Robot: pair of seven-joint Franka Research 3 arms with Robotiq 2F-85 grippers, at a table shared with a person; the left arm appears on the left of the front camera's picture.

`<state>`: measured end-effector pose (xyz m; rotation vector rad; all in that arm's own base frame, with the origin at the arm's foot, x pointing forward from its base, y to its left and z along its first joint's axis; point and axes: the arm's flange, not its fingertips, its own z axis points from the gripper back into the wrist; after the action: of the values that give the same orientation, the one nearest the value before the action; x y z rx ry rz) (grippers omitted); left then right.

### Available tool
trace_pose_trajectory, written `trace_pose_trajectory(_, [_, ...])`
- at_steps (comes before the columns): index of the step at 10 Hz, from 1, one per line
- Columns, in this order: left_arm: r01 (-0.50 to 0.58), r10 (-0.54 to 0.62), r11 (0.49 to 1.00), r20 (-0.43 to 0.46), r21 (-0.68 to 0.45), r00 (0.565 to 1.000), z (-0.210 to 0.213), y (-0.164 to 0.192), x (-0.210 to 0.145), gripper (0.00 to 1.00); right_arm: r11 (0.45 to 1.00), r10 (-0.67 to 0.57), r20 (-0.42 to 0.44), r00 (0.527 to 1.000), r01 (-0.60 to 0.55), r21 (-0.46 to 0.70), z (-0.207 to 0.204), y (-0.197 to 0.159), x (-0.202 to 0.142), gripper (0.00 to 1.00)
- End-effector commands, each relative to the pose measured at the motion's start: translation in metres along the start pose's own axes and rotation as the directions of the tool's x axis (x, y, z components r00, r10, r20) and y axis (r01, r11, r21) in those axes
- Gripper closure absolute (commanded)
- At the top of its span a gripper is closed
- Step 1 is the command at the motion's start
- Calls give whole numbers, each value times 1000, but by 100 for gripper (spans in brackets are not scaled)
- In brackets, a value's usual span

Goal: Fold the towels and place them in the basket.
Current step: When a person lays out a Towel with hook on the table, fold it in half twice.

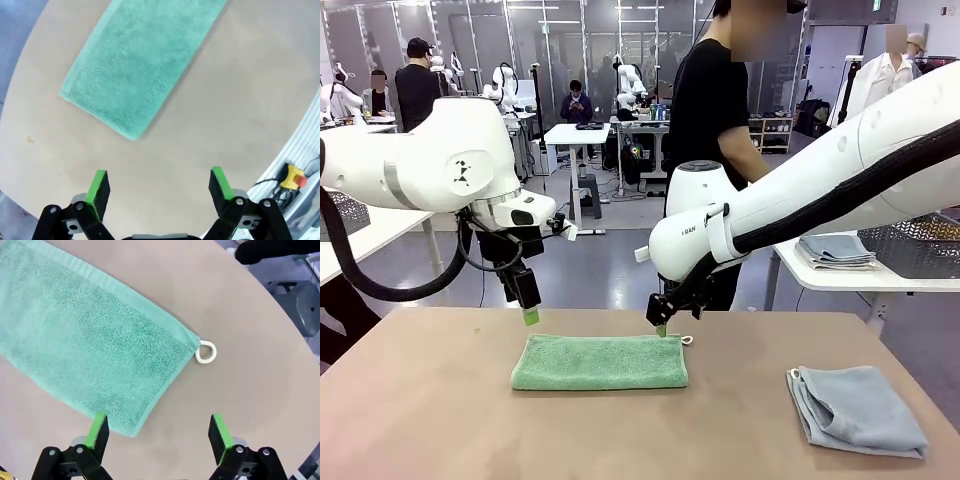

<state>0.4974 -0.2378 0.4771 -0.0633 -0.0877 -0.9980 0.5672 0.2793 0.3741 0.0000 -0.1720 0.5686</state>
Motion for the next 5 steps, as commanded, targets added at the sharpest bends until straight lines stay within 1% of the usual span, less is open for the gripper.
trace_pose_trajectory(1, [5,-6,1000,-6,-23,1000,-4,22,11,0,1000,22,-17,1000,-22,-12,7,-2,7,0])
trace_pose_trajectory(4, [5,-6,1000,-6,-23,1000,-4,22,11,0,1000,22,-17,1000,-22,-12,7,-2,7,0])
trace_pose_trajectory(5, [-14,14,1000,-1,-14,1000,-9,19,7,0,1000,5,-7,1000,-5,-2,7,0,4,0])
